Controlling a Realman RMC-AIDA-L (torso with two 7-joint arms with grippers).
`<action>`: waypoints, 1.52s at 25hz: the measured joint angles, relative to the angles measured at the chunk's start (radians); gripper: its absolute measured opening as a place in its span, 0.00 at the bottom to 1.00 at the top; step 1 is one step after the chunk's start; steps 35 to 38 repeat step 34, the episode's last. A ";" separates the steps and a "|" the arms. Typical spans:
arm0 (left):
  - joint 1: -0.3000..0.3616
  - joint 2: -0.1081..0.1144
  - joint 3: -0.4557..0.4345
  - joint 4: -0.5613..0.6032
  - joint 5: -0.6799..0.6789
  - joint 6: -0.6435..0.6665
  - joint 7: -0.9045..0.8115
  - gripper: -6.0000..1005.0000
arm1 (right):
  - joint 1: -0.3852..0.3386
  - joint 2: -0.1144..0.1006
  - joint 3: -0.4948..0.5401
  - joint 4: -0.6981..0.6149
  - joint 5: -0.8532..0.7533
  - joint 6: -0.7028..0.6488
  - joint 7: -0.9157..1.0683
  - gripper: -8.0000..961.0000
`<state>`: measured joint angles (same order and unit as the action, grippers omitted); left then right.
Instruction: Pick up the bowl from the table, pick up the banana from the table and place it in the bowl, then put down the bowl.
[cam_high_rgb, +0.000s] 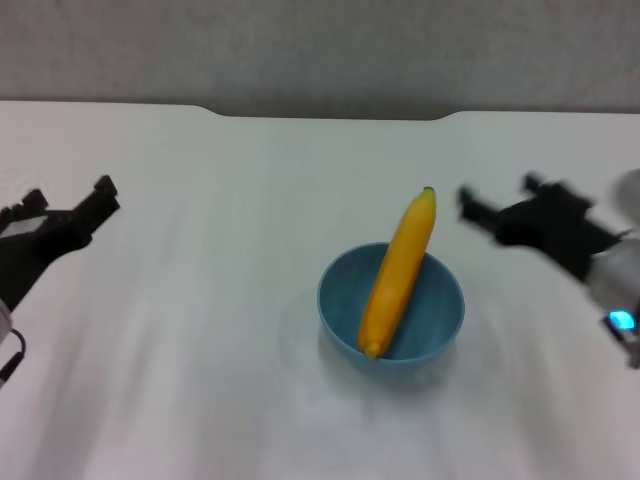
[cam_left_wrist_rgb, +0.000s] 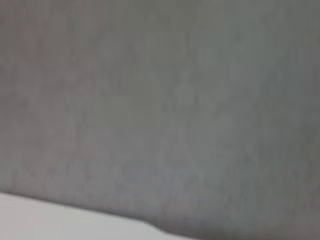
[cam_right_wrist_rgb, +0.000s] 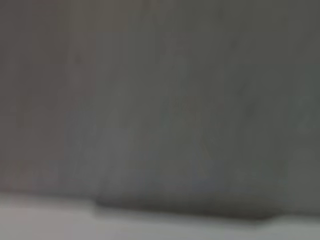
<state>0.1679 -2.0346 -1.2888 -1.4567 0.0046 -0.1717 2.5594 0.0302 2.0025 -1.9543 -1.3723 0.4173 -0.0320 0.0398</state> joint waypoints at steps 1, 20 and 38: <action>0.000 0.000 0.000 0.000 0.000 0.000 0.000 0.90 | 0.000 0.000 0.000 0.000 0.000 0.000 0.000 0.87; -0.225 -0.011 -0.057 1.006 -0.177 -1.299 0.108 0.90 | -0.032 0.007 -0.133 0.557 0.035 -1.134 0.046 0.92; -0.327 -0.017 -0.063 1.180 -0.303 -1.216 0.082 0.90 | 0.088 0.006 -0.134 0.862 0.083 -1.291 0.203 0.92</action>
